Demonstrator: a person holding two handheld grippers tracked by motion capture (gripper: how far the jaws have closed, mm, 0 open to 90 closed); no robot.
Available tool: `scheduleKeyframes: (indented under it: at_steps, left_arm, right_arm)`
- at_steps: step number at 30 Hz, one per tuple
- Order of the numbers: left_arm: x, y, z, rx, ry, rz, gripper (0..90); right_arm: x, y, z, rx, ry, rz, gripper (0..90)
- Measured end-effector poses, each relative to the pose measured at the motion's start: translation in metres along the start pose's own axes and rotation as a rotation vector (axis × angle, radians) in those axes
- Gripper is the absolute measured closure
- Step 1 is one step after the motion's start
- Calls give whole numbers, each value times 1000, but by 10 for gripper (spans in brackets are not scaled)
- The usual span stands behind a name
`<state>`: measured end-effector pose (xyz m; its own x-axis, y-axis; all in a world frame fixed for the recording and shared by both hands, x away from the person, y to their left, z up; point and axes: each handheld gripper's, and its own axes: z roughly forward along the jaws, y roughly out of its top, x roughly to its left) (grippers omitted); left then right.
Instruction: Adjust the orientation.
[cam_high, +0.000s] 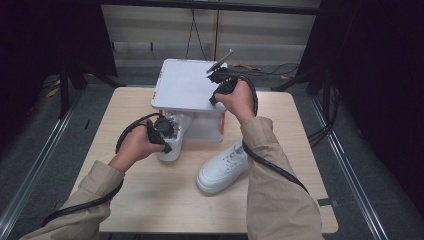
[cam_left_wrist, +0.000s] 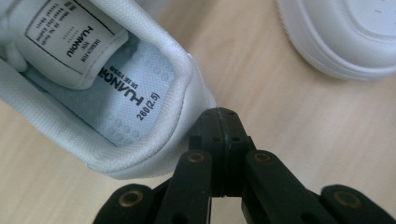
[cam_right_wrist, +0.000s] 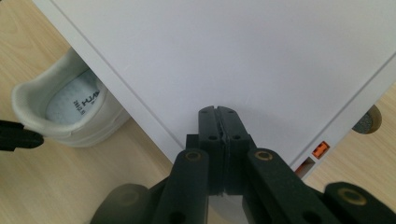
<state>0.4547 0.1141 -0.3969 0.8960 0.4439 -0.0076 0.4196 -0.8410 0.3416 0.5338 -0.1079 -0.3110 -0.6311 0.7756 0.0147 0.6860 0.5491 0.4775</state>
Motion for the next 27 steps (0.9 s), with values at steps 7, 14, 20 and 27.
scheduleKeyframes:
  at_steps: [7,14,20,27]
  left_arm:
    - [12,5,4,-38,6,-28,900]
    - [16,7,6,-52,39,-42,900]
    - [6,-9,1,-44,110,7,900]
    - [7,-7,9,-70,130,-3,900]
  right_arm:
    - [-1,0,0,-6,12,2,894]
    - [-1,0,0,-8,13,3,893]
    - [-1,-1,0,-6,8,-3,894]
    - [1,0,0,0,-3,-8,894]
